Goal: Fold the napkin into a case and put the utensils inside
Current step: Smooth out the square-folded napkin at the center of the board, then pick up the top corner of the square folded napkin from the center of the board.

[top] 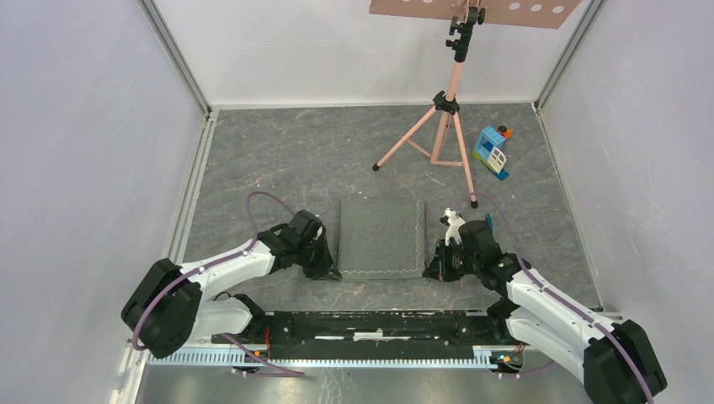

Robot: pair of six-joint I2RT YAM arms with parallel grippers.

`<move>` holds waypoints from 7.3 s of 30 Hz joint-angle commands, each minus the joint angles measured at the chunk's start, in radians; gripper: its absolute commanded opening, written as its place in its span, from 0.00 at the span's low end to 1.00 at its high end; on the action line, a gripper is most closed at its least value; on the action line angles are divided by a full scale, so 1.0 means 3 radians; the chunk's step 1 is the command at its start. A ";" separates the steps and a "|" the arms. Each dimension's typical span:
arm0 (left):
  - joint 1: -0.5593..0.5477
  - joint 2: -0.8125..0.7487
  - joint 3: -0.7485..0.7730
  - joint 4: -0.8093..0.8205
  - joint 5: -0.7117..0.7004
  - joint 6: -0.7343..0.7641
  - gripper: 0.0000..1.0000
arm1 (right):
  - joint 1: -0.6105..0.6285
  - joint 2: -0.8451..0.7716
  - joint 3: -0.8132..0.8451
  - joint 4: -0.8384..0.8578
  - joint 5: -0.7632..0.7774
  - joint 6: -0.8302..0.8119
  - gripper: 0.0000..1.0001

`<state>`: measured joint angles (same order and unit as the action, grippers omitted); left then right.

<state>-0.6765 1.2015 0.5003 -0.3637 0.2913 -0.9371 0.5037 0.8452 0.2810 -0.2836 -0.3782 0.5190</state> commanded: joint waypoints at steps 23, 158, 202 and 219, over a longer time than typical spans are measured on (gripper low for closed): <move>-0.0015 0.0141 0.0064 0.0012 -0.0156 0.0122 0.02 | -0.0009 0.0062 -0.0064 0.0235 0.0113 -0.0011 0.00; 0.1065 0.2135 0.1501 0.0730 0.0325 0.0414 0.44 | -0.0514 0.2993 0.1500 0.2014 -0.0215 -0.0678 0.85; -0.1841 0.2494 0.3223 -0.0698 -0.1639 0.0529 0.40 | -0.1180 -0.0213 0.0302 0.0354 0.1744 -0.0955 0.59; -0.2035 0.3051 0.3774 -0.1063 -0.1918 0.0490 0.45 | -0.1184 -0.0237 0.0250 0.0408 0.1603 -0.0974 0.58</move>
<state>-1.2701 2.0991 1.5932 -0.6506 -0.2325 -0.7589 0.1520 0.7826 0.3614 -0.2043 0.1143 0.2375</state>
